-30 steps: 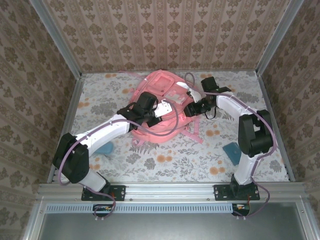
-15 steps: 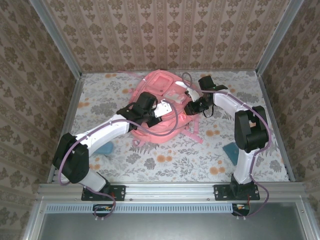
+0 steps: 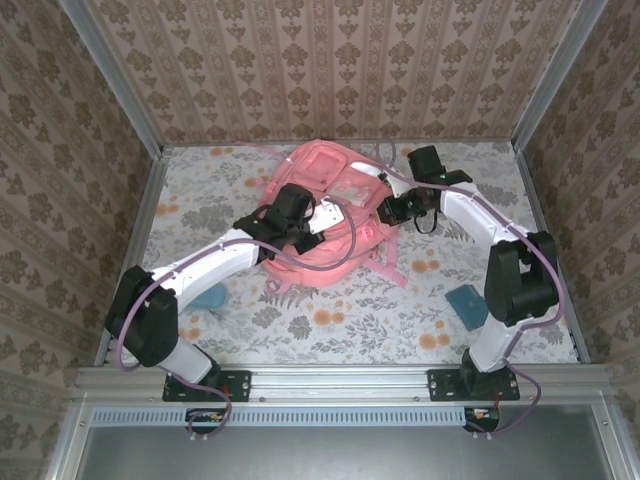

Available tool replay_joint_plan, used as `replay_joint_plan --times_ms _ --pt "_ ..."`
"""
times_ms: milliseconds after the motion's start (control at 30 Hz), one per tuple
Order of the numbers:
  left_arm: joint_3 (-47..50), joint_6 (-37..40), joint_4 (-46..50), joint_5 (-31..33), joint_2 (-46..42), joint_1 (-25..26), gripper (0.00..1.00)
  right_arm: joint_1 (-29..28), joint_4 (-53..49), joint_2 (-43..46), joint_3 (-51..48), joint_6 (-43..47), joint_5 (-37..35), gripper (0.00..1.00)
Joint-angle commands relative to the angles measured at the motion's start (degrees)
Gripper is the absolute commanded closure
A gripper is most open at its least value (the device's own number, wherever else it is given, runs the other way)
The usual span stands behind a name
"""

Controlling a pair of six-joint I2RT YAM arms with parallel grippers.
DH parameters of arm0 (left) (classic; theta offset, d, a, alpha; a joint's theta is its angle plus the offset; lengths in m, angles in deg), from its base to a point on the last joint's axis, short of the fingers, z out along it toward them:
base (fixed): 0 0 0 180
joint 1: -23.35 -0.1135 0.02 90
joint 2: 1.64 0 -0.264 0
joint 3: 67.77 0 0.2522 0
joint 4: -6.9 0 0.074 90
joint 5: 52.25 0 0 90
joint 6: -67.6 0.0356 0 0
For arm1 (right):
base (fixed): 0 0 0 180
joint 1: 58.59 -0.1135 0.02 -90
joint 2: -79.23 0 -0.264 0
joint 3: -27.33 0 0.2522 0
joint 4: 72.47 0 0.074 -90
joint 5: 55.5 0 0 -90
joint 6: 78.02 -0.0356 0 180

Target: Pack books, pencil case, and school supplies into a backpack

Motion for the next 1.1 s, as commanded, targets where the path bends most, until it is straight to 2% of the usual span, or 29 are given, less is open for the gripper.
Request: replay_joint_plan --times_ms 0,67,167,233,300,400,567,733,900,1067 --pt "-1.14 -4.17 -3.39 3.07 0.64 -0.39 1.0 -2.11 -0.98 3.84 -2.58 -2.91 4.74 1.0" --pt "-1.36 -4.84 -3.92 2.7 0.95 -0.34 1.0 -3.66 -0.44 5.19 -3.99 -3.01 5.78 1.0" --pt "-1.41 -4.58 -4.32 3.63 1.23 -0.28 1.0 -3.5 2.79 6.69 -6.2 -7.19 2.72 1.0" --pt "-1.32 -4.15 -4.29 3.67 0.85 -0.21 1.0 -2.18 3.48 5.83 -5.83 -9.28 0.84 0.91" --pt "-0.7 -3.5 -4.15 3.33 0.09 -0.28 1.0 -1.65 2.43 3.76 -4.26 -9.15 -1.49 0.78" --pt "0.54 -2.24 -3.76 3.26 -1.64 -0.38 1.0 -1.64 2.33 0.73 -2.66 -6.53 -2.39 0.68" --pt "2.53 -1.72 -1.24 -1.92 -5.41 -2.15 1.0 -1.71 3.04 -3.88 0.31 -0.45 -0.53 0.64" --pt "2.66 -2.01 1.33 -6.57 -7.47 -3.44 1.0 -1.73 2.53 -7.55 3.74 4.03 0.89 0.65" --pt "2.47 -2.23 2.0 -8.01 -7.53 -3.94 1.0 -2.28 1.56 -8.2 3.84 7.58 7.26 0.63" --pt "2.2 -2.0 1.99 -8.71 -7.65 -4.34 1.0 -2.42 2.17 -8.31 2.79 8.61 8.14 0.62"
